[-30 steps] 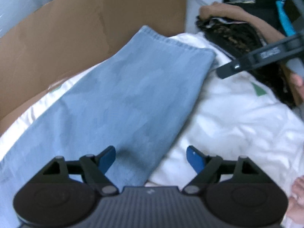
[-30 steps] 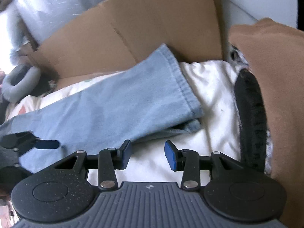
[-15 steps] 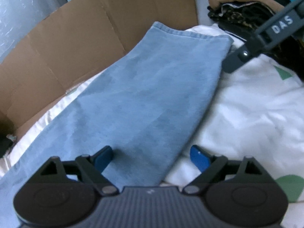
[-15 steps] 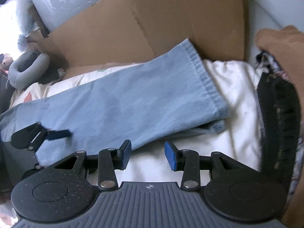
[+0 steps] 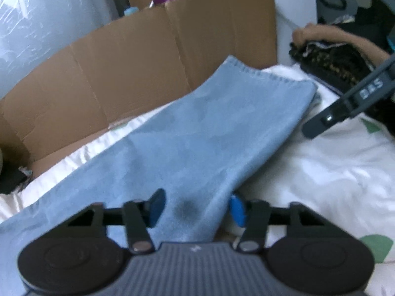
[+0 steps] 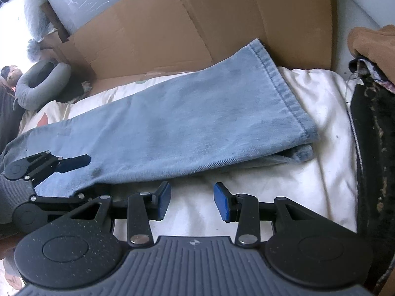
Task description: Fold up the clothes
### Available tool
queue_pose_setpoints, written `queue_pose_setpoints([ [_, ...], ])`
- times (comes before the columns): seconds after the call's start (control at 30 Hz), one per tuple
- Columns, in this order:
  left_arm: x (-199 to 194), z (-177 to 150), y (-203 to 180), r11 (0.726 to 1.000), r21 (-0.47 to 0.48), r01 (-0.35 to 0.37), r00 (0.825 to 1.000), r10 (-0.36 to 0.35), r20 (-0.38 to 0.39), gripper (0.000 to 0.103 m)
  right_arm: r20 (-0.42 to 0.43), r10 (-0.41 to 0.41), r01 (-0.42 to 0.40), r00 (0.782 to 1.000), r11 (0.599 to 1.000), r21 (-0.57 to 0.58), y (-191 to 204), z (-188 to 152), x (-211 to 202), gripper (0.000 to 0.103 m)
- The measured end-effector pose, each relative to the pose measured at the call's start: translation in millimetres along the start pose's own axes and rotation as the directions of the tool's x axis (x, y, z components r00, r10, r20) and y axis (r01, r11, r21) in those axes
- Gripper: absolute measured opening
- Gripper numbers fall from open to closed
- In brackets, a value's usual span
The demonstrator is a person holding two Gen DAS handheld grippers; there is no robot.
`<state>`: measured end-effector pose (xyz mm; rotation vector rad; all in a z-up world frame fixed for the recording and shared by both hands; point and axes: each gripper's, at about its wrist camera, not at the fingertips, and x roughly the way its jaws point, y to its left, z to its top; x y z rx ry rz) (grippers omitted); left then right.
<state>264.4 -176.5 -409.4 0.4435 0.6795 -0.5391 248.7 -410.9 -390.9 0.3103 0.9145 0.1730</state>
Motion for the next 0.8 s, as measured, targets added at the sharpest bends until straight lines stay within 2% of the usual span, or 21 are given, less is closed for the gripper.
queue_pose_setpoints([
  [0.07, -2, 4, 4, 0.999, -0.027, 0.033, 0.999, -0.033, 0.011, 0.011, 0.0, 0.001, -0.001, 1.0, 1.0, -0.013, 5, 2, 3, 0.046],
  [0.23, -2, 18, 18, 0.996, -0.079, 0.048, 0.998, -0.046, 0.031, 0.007, 0.002, 0.018, -0.018, 1.0, 1.0, -0.006, 19, 14, 16, 0.046],
  [0.47, -5, 24, 34, 0.991, -0.118, 0.07, 0.997, -0.065, 0.045, 0.005, 0.022, -0.014, 0.016, 1.0, 0.998, -0.067, 39, 35, 41, 0.046],
  [0.6, -6, 28, 38, 0.99, -0.124, 0.072, 0.997, -0.066, 0.05, 0.005, 0.012, -0.062, 0.063, 0.998, 0.997, -0.054, 36, 39, 54, 0.046],
  [0.7, -6, 30, 39, 0.989, -0.127, 0.071, 0.996, -0.065, 0.053, 0.005, -0.002, -0.076, 0.076, 0.997, 0.997, -0.03, 30, 40, 61, 0.046],
  [0.8, -7, 31, 40, 0.989, -0.129, 0.076, 0.996, -0.07, 0.052, 0.005, -0.041, -0.065, 0.062, 0.997, 0.996, -0.063, 31, 33, 61, 0.046],
])
